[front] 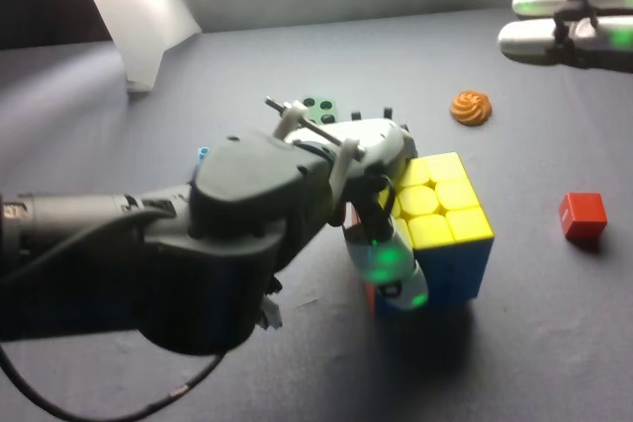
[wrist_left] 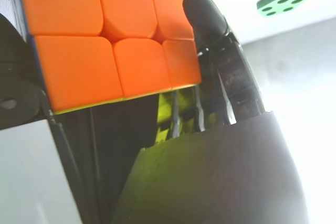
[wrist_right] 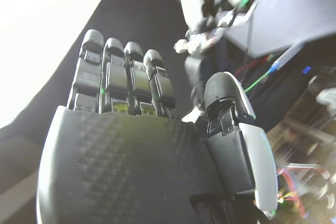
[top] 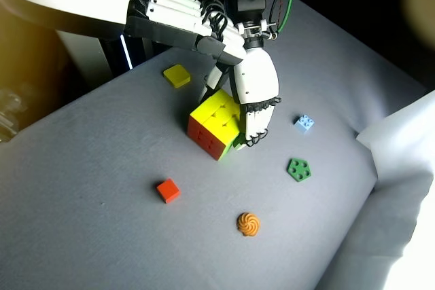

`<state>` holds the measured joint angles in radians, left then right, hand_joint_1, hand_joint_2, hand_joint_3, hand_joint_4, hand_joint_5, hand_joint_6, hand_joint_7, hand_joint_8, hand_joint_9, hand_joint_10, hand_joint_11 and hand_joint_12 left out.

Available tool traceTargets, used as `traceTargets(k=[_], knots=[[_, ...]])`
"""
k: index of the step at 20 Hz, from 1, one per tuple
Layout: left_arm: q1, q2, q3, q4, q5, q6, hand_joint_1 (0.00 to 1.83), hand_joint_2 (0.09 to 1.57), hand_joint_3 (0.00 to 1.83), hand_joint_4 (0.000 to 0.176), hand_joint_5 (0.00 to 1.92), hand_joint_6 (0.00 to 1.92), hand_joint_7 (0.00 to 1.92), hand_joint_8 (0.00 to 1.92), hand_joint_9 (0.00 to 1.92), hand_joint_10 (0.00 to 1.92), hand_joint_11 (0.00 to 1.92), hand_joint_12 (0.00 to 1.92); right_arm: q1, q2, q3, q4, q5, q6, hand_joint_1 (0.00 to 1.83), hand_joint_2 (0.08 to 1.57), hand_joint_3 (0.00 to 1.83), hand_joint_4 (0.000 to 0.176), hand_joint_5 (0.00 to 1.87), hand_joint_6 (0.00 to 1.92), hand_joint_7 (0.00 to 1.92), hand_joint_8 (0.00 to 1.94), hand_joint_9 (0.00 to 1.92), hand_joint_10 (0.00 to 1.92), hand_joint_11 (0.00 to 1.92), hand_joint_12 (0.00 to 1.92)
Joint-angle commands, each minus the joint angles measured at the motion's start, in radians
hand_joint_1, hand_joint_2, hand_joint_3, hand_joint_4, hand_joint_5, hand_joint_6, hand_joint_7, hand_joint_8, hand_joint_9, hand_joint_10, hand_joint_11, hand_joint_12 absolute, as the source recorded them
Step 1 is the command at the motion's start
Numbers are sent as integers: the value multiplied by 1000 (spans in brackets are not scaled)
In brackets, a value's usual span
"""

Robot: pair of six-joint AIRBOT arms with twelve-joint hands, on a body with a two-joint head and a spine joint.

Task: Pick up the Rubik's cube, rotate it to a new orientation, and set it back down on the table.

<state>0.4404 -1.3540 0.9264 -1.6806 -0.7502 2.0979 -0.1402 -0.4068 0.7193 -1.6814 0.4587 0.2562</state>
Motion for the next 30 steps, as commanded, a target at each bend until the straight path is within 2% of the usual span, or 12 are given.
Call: traceTargets(k=[1, 6, 10, 12, 14, 15, 16, 18, 22, 25, 26, 30], knots=[[-34, 11, -1, 81, 2, -8, 1368, 1127, 1, 0, 926, 990, 945, 1017, 870, 1317, 624, 1439, 12, 1, 2, 49, 0, -1, 0, 1516, 0, 0, 93, 3, 74, 4, 47, 5, 0, 190], [-113, 46, 2, 72, 23, -8, 1219, 1116, 1, 12, 944, 1035, 1010, 985, 910, 884, 647, 1381, 8, -3, 5, 49, -24, -1, 0, 1529, 2, 0, 72, 2, 53, 2, 25, 2, 0, 125], [-158, 56, 2, 52, 48, -3, 1377, 1104, 0, 0, 923, 1009, 1047, 847, 921, 1234, 673, 1372, 15, -27, 23, 51, -47, 0, 0, 1529, 0, 0, 117, 0, 103, 1, 74, 0, 0, 241], [-171, 60, -3, 39, 52, -3, 1255, 1115, 2, 0, 901, 1105, 1050, 901, 904, 1027, 651, 1386, 24, -30, 31, 51, -51, 0, 0, 1540, 1, 0, 132, 3, 160, 2, 148, 5, 0, 448], [-177, 69, -13, 29, 55, -3, 1229, 1118, 2, 0, 870, 1149, 1076, 888, 932, 924, 640, 1395, 27, -32, 37, 50, -59, -1, 0, 1539, 0, 0, 230, 3, 476, 15, 527, 64, 26, 1015], [-178, 73, -17, 26, 58, -3, 1342, 1125, 3, 0, 871, 1108, 1009, 933, 881, 1223, 616, 1404, 27, -34, 41, 50, -64, -3, 0, 1535, 0, 0, 247, 1, 804, 86, 691, 485, 190, 1307], [-179, 80, -22, 25, 61, -3, 1364, 1125, 0, 0, 872, 1119, 1007, 914, 877, 1268, 617, 1401, 27, -42, 51, 50, -66, -3, 0, 1547, 3, 0, 208, 0, 736, 771, 615, 1254, 324, 1689], [-180, 90, -30, 24, 65, -3, 1370, 1126, 0, 0, 868, 1083, 993, 942, 884, 1300, 637, 1416, 27, -54, 67, 50, -71, -3, 0, 1569, 7, 0, 196, 4, 635, 1573, 696, 1878, 578, 1912], [-188, 94, -31, 23, 83, -3, 1371, 1123, 0, 0, 849, 1123, 997, 915, 914, 1264, 671, 1408, 21, -62, 69, 50, -70, -3, 0, 1571, 23, 0, 226, 4, 680, 1916, 803, 1921, 840, 1921], [-194, 93, -35, 12, 83, -3, 1369, 1126, 1, 0, 877, 1097, 988, 918, 879, 1311, 626, 1438, -4, -65, 68, 50, -56, -2, 0, 1571, 30, 0, 252, 10, 665, 1941, 784, 1921, 850, 1921], [-197, 91, -35, 10, 82, -3, 1252, 1114, 0, 0, 939, 1031, 1014, 969, 877, 1079, 620, 1434, -14, -69, 69, 50, -55, -2, 0, 1571, 37, 0, 255, 7, 655, 1941, 770, 1921, 835, 1921], [-207, 90, -35, 8, 80, -2, 1372, 1119, 1, 0, 898, 1032, 998, 941, 889, 1288, 661, 1401, -56, -93, 69, 50, -55, -3, 0, 1566, 10, 0, 242, 1, 643, 1941, 764, 1921, 806, 1921]])
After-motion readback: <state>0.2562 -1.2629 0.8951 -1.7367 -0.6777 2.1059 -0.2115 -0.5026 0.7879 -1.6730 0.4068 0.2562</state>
